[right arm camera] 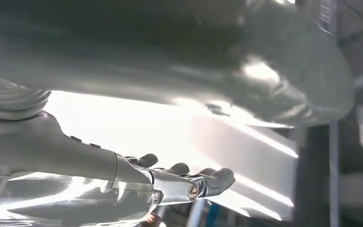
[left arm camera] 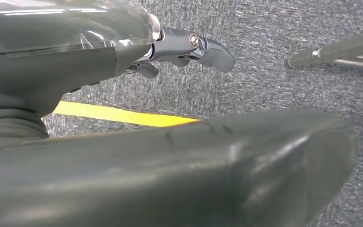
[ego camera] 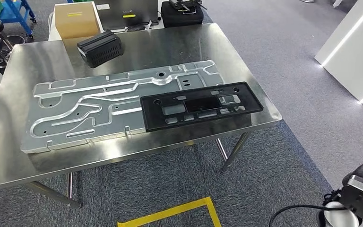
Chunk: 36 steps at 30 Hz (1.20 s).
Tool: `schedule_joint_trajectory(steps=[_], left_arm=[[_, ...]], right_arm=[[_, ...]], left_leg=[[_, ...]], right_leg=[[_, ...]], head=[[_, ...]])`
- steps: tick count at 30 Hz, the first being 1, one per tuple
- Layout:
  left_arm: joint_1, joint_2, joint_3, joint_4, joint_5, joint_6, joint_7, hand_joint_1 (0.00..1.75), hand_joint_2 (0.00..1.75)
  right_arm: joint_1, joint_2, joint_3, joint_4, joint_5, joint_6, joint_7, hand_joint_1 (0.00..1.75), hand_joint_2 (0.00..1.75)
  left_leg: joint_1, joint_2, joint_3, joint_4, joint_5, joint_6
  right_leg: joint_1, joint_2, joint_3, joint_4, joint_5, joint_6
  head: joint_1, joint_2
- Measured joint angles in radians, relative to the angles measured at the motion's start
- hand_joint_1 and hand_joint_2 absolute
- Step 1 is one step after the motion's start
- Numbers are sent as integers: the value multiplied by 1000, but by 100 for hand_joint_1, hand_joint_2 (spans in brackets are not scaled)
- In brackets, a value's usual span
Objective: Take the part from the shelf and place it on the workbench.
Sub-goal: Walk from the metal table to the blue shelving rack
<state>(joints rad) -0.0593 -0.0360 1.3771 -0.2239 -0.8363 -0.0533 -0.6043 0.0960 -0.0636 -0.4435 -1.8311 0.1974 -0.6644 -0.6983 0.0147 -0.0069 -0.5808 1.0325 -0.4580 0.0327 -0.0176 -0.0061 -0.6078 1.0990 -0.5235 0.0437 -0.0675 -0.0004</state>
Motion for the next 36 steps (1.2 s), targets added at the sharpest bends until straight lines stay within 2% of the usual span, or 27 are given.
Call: schedule_joint_trajectory(steps=[2,3,4,5,6,8,9,10,12,14,15,17,18,19,20,22,24,25,26,28,29,31,32,33,34,35,36], left_arm=[[2,-1,0,0,2,0,-1,0,0],[3,-1,1,0,4,0,-1,0,0],[3,-1,2,0,6,1,-1,0,0],[3,-2,3,0,7,2,0,0,0],[2,-3,4,0,7,2,1,0,0],[-1,-10,5,0,4,1,2,0,0],[-3,-14,5,-1,2,0,2,0,0],[-5,-17,6,-1,0,-1,2,0,0],[-4,-18,8,-2,-3,-2,4,0,0],[0,-19,12,-2,-4,0,6,0,0],[1,-19,15,-2,-5,1,8,0,0],[1,-20,21,-2,-6,5,12,0,0],[1,-20,23,-2,-7,8,13,0,0],[2,-20,24,-2,-8,10,14,0,0],[2,-20,25,-2,-9,12,15,0,0],[1,-21,25,-2,-9,14,16,0,0],[-2,-22,25,-2,-11,14,16,0,0],[-2,-22,25,-2,-12,14,16,0,0],[0,-23,25,-2,-13,14,16,0,0],[3,-24,25,-2,-16,15,16,0,0],[2,-25,25,-2,-17,15,16,0,0],[-3,-26,25,-2,-18,19,16,0,0],[-4,-26,25,-2,-19,22,16,0,0],[-5,-26,25,-2,-19,25,16,0,0],[-5,-26,25,-2,-20,28,16,0,0],[-5,-26,25,-2,-21,30,16,0,0],[-6,-26,25,-2,-22,31,16,0,0]], right_arm=[[56,14,-37,7,-25,27,0,0,0],[76,26,-56,17,-35,45,1,0,0],[90,39,-74,28,-41,65,2,0,0],[101,53,-93,41,-42,87,2,0,0],[109,65,-111,53,-36,108,3,0,0],[112,89,-151,81,-14,168,3,0,0],[110,101,-177,102,-3,205,2,0,0],[104,114,-207,130,4,249,1,0,0],[86,138,-276,209,4,346,2,0,0],[60,159,-342,307,9,453,4,0,0],[49,168,-372,356,22,496,4,0,0],[30,179,-426,454,74,539,3,0,0],[22,182,-447,500,104,542,3,0,0],[13,184,-463,542,128,539,3,0,0],[4,185,-474,578,143,536,3,0,0],[-13,185,-489,638,154,534,3,0,0],[-30,182,-503,689,156,534,2,0,0],[-41,179,-511,716,160,531,2,0,0],[-51,175,-519,748,169,523,1,0,0],[-67,164,-532,820,194,495,1,0,0],[-71,157,-538,862,205,476,1,0,0],[-77,141,-546,951,229,435,1,0,0],[-80,133,-548,997,241,413,1,0,0],[-83,126,-549,1041,253,395,1,0,0],[-88,121,-549,1084,262,378,0,0,0],[-93,117,-549,1123,268,364,0,0,0],[-97,114,-549,1157,273,353,0,0,0]], left_leg=[[-5,0,-12,0,8,7],[-9,1,-19,0,12,8],[-14,-1,-26,0,17,9],[-18,-5,-32,0,23,8],[-23,-9,-39,0,29,8],[-26,-19,-49,-2,44,5],[-25,-24,-51,-4,52,2],[-21,-31,-52,-8,60,-3],[-18,-49,-53,-16,77,-15],[-21,-45,-64,-1,53,-24],[-22,-35,-76,31,16,-28],[-16,-16,-104,141,-80,-39],[-12,-12,-112,197,-106,-46],[-7,-8,-110,234,-109,-54],[-2,-4,-93,240,-90,-62],[8,11,-10,149,-45,-77],[10,22,81,20,-53,-76],[8,23,103,-15,-67,-69],[5,22,108,-26,-74,-58],[6,22,96,-26,-62,-38],[8,22,87,-27,-52,-28],[10,22,64,-29,-31,-15],[9,22,51,-29,-21,-12],[7,21,39,-28,-11,-12],[6,20,27,-27,-1,-12],[6,19,15,-26,9,-14],[6,17,3,-26,18,-16]], right_leg=[[0,1,-48,131,-83,2],[0,2,-63,181,-106,1],[2,2,-62,197,-108,-3],[4,4,-39,171,-93,-12],[9,11,3,110,-68,-25],[23,45,93,-33,-30,-56],[30,60,119,-77,-19,-67],[36,68,130,-97,-14,-73],[38,54,132,-114,8,-77],[32,31,129,-142,36,-81],[27,19,123,-152,51,-81],[26,-5,102,-154,70,-79],[25,-19,89,-152,77,-75],[22,-32,75,-148,84,-72],[18,-44,59,-141,90,-68],[11,-63,25,-116,98,-57],[9,-74,-2,-87,101,-43],[10,-76,-8,-77,103,-35],[10,-80,-10,-73,108,-29],[8,-72,-12,-70,111,-15],[5,-58,-18,-58,92,-8],[1,-20,-45,21,5,3],[1,-7,-62,83,-45,5],[0,-1,-75,144,-77,7],[0,1,-77,185,-87,7],[0,2,-64,194,-76,6],[-1,2,-31,163,-50,4]], head=[[0,0],[0,0],[0,0],[0,0],[0,0],[-1,0],[-2,0],[-2,0],[-3,0],[-3,0],[-3,0],[-4,0],[-4,0],[-3,0],[-3,0],[-4,0],[-3,0],[-3,0],[-3,0],[-3,0],[-3,0],[-3,0],[-3,0],[-3,0],[-3,0],[-3,0],[-3,0]])
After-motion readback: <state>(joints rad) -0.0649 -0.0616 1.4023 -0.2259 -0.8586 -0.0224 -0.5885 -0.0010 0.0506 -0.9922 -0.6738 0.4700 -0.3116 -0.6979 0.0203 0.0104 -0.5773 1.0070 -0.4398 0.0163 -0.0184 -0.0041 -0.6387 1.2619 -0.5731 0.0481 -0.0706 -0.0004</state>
